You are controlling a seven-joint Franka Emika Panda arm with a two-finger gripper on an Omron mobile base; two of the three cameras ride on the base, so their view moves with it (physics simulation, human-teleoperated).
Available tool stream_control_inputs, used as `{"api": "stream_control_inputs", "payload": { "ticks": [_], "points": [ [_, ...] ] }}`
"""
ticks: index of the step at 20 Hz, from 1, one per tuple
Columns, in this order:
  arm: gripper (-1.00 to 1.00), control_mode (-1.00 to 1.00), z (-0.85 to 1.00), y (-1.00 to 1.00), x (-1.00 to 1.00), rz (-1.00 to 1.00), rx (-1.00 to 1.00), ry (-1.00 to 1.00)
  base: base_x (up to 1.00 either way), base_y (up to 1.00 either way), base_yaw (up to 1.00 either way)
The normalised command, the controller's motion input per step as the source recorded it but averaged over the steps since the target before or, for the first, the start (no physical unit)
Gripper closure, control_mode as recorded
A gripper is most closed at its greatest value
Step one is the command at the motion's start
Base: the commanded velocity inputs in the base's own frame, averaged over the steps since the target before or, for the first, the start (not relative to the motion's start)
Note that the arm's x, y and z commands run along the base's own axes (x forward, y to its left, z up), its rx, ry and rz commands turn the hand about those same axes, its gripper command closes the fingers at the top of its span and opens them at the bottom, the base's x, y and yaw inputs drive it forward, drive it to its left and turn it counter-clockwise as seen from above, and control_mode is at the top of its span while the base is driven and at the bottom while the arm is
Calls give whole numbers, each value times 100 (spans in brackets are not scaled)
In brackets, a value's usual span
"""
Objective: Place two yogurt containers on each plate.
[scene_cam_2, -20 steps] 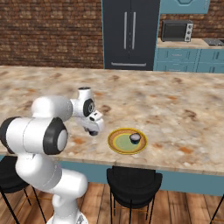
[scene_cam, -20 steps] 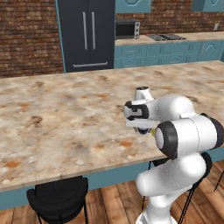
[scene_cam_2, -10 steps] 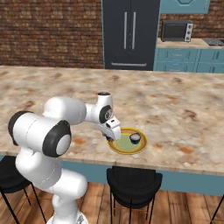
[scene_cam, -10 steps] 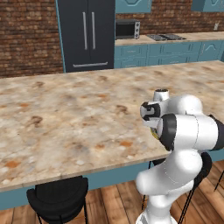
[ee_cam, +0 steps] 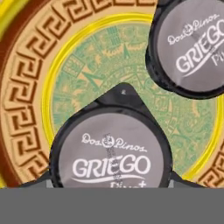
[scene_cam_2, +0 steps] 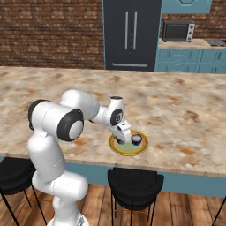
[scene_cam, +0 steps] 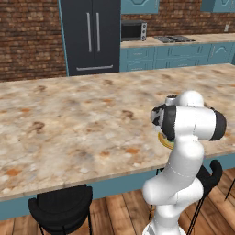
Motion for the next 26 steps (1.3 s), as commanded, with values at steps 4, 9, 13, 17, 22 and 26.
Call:
{"api": "stream_control_inputs", "payload": {
  "ticks": [4, 9, 13, 17, 22, 26],
  "points": [
    [100, -100, -30, -14, 10, 0, 0, 0, 0, 0, 0],
    [-100, -100, -11, 0, 0, 0, 0, 0, 0, 0, 0],
    [-100, -100, 0, 0, -3, 0, 0, -1, 0, 0, 0],
    [-100, -100, 23, 1, -11, 0, -10, -5, 0, 0, 0],
    [-100, -100, 45, 8, -48, 1, -4, -9, 0, 0, 0],
    [-100, -100, 88, 48, -97, 15, 0, -9, 0, 0, 0]
  ]
}}
